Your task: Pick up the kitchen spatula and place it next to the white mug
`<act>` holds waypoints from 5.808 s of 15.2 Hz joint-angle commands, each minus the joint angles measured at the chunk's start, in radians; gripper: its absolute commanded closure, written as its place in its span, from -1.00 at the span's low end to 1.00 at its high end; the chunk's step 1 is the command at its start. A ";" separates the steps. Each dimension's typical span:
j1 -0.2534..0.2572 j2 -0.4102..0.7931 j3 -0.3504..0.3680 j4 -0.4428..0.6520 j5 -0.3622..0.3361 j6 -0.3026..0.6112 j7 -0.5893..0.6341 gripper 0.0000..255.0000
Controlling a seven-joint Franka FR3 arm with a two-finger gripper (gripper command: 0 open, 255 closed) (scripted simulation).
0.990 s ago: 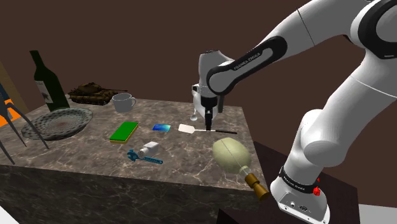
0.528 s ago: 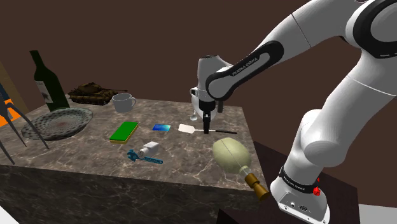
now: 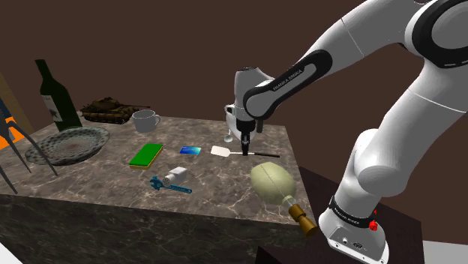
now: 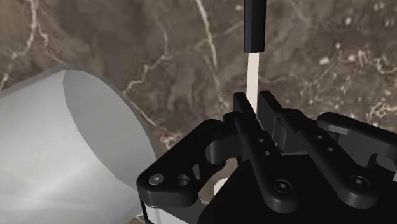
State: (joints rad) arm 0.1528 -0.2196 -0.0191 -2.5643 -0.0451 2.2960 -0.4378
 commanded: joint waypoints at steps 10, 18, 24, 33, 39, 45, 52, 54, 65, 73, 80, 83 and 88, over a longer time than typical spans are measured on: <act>0.002 -0.041 0.003 0.023 0.003 -0.075 0.004 1.00; 0.003 -0.102 0.004 0.082 0.006 -0.195 0.001 1.00; 0.004 -0.137 0.004 0.135 0.007 -0.283 -0.002 1.00; 0.004 -0.172 0.005 0.228 0.009 -0.411 -0.005 1.00; 0.025 -0.033 0.039 0.381 0.023 -0.427 0.042 1.00; 0.053 0.183 0.079 0.619 0.025 -0.449 0.110 1.00; 0.094 0.456 0.111 0.970 0.006 -0.530 0.183 1.00; 0.108 0.543 0.116 1.093 -0.002 -0.568 0.201 1.00; 0.154 0.811 0.121 1.426 -0.025 -0.634 0.240 1.00; 0.150 0.812 0.120 1.318 -0.026 -0.526 0.243 1.00; 0.148 0.827 0.119 1.248 -0.029 -0.441 0.246 1.00; 0.148 0.836 0.118 1.224 -0.030 -0.407 0.247 1.00; 0.148 0.846 0.117 1.206 -0.031 -0.379 0.249 1.00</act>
State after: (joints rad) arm 0.3007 0.6245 0.0986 -1.3540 -0.0762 1.9144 -0.1895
